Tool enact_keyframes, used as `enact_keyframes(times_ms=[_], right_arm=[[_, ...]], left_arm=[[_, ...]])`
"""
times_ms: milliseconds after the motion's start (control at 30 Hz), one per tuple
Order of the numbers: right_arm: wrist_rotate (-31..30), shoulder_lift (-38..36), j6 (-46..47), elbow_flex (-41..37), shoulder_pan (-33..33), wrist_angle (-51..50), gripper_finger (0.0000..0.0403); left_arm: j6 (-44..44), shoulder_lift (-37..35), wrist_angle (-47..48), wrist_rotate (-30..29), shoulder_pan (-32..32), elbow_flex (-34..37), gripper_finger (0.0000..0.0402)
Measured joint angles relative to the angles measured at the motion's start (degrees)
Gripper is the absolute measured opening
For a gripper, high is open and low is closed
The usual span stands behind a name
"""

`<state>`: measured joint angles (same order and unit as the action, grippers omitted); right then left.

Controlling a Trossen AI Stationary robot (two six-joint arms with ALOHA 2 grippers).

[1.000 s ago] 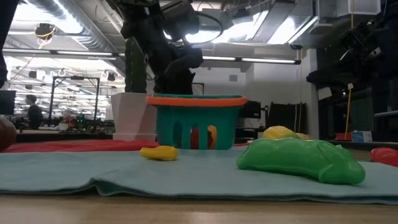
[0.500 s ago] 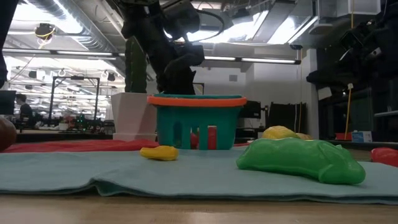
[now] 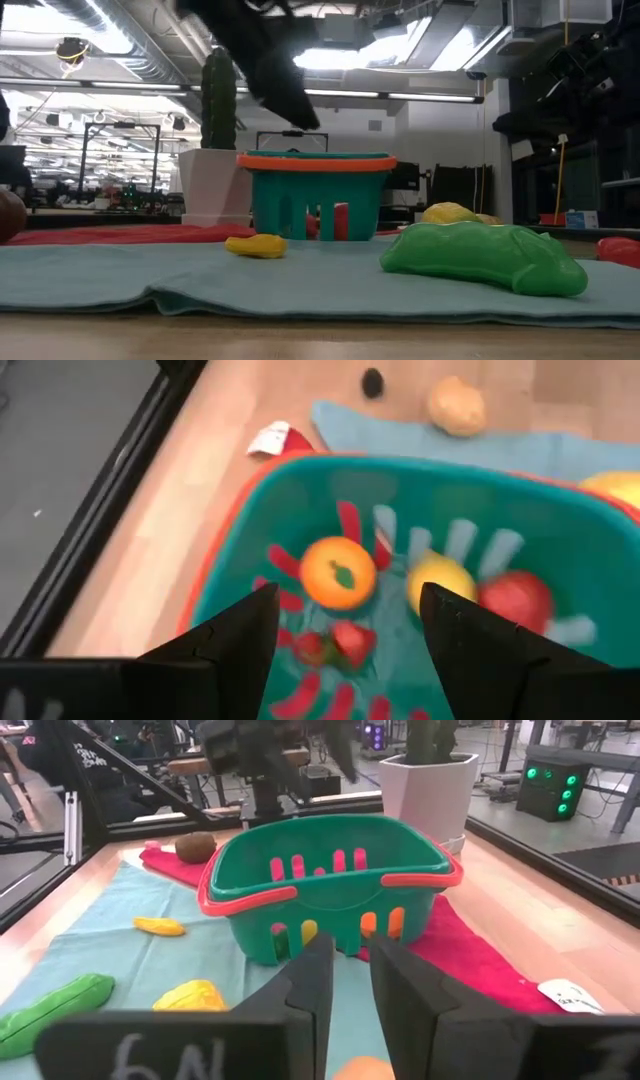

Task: Pick and placing Produce into tupperware
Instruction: Put the kiwi into the basket

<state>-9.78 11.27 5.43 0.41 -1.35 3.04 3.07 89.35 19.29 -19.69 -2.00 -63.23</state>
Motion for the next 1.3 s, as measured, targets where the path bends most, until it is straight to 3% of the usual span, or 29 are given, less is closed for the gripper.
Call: enact_keyframes(times_ms=[333, 600, 800, 1000, 1300], right_arm=[[0.39, 0.28, -0.64, 0.0, 0.01, 0.17, 0.0073], [0.37, 0.33, -1.24, 0.0, 0.0, 0.66, 0.0073], [2.51, 0.31, -1.85, -0.01, -0.03, 7.95, 0.0073], [8.43, 0.31, -1.33, -0.01, -0.01, 10.37, 0.0073], [8.4, 0.31, 1.02, -0.01, -0.01, 10.8, 0.0073]], left_arm=[[2.86, -21.02, -17.51, -6.34, 13.93, 21.54, 0.0234], [7.63, -32.23, -19.8, -6.19, 23.51, 33.52, 0.0234], [8.57, -34.85, -23.12, -6.17, 29.64, 38.11, 0.0234], [8.45, -35.74, -28.89, -6.35, 34.63, 43.49, 0.0234], [9.9, -36.53, -30.88, -6.4, 36.02, 46.28, 0.0234]])
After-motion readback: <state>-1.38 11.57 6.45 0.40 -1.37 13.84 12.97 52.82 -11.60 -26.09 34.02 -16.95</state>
